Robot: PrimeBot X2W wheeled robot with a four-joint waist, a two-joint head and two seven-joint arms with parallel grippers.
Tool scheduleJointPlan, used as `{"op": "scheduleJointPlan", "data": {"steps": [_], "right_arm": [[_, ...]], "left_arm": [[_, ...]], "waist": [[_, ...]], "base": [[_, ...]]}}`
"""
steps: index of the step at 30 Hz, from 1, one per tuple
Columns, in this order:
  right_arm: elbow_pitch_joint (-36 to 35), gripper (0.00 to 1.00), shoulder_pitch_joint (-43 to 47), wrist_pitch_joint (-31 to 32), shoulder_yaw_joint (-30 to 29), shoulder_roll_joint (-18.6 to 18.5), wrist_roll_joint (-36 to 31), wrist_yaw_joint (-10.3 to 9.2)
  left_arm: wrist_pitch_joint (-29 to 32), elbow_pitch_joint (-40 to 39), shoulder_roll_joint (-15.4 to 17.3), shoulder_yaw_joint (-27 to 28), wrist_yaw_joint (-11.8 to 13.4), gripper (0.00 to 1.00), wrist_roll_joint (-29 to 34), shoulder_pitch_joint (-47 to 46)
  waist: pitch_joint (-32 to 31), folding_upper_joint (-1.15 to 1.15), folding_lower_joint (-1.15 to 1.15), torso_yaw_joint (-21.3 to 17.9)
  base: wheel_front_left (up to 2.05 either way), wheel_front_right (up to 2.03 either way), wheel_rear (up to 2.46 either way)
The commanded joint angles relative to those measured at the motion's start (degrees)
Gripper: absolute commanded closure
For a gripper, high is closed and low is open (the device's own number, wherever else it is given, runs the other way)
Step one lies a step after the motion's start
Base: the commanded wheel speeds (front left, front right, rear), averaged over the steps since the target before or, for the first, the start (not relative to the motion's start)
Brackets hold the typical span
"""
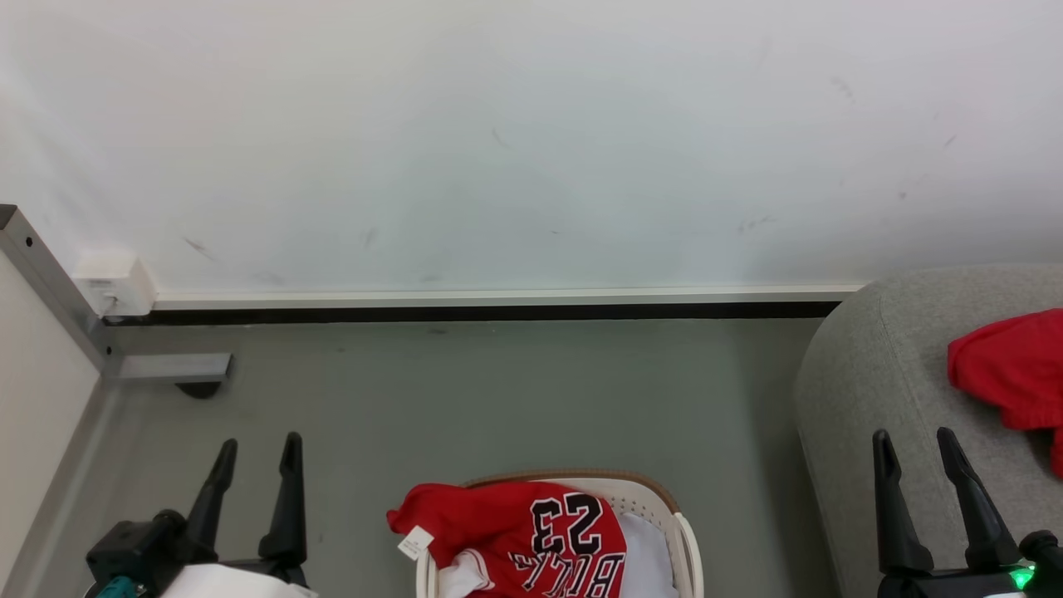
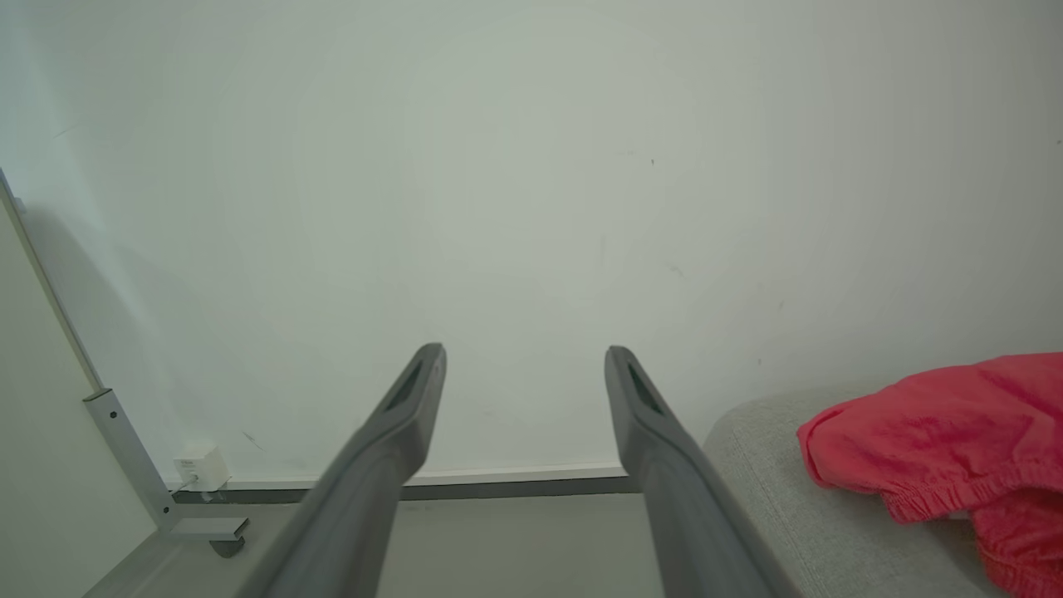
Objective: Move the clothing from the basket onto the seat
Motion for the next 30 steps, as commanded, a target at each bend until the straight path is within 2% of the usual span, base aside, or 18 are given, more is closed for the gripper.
{"op": "scheduleJointPlan", "data": {"steps": [1,7,18,30], "right_arm": [[0.4,0.0,-0.64,-0.23,0.18,-0.03,-0.7,-0.15],[0.97,0.0,-1.16,-0.17,0.45,0.23,-0.28,-0.15],[0.59,0.0,-2.19,0.54,1.5,0.02,-1.04,-0.15],[-0.66,0.0,-8.49,-0.99,2.87,1.11,-2.87,-0.15]], "left_arm": [[-0.04,0.26,-0.48,0.67,-0.57,0.0,1.14,0.29],[-0.05,1.33,-2.04,2.48,-2.42,0.0,2.56,0.19],[-0.05,2.23,-4.02,4.18,-4.18,0.0,4.77,0.07],[4.11,8.4,-2.09,-0.62,-8.73,0.0,6.14,-9.29]], "waist": [[-0.01,0.0,0.0,-0.05],[-0.12,0.0,0.0,-0.31],[0.87,0.0,0.0,-1.56],[12.85,0.0,0.0,-6.96]], "base": [[0.0,0.0,0.0],[0.0,0.0,0.0],[0.0,0.0,0.0],[0.0,0.0,0.0]]}}
